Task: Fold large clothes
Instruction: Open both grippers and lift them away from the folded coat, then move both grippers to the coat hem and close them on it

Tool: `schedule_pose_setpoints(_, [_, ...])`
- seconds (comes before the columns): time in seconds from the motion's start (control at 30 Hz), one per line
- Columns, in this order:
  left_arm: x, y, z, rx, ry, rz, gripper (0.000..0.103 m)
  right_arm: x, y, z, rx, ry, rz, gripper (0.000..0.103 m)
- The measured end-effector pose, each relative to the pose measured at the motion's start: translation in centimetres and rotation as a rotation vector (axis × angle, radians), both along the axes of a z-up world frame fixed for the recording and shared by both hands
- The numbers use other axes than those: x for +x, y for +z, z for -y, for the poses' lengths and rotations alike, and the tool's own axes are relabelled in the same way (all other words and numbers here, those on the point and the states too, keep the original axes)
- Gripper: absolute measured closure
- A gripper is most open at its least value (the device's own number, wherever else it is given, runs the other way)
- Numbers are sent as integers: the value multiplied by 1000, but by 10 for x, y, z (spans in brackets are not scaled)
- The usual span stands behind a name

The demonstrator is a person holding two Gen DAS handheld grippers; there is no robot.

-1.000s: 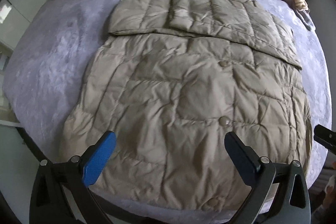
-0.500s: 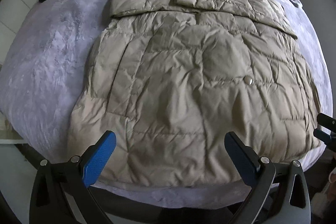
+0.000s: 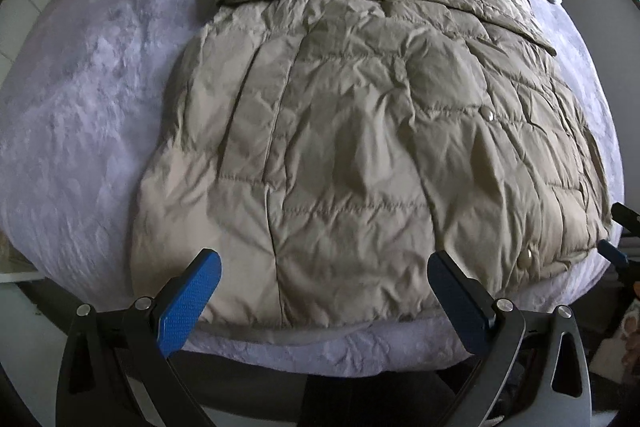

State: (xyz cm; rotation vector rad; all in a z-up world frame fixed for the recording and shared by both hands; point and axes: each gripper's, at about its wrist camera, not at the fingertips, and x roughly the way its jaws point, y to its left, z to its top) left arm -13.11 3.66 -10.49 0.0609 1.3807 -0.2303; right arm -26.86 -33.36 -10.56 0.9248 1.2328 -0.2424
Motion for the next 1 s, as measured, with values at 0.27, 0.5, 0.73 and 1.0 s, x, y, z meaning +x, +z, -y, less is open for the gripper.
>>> schedule_pose_setpoints(0.27, [-11,-12,-40,-169,73,-60,0,-28,-24,24,54,-144,-29,16])
schedule_pose_setpoints(0.5, [-17,-35,-68,-404,127,-216,0,-33,-52,29,193,-233,-39,16])
schedule_pose_setpoints(0.73, [-15,-60,-73,-515,240,-281,0,-20,-55,37,316,-334,86,16])
schedule_pose_setpoints(1.0, [9,-50,-78,-559,353,-184,0,-14,-48,42,400,-374,172,16])
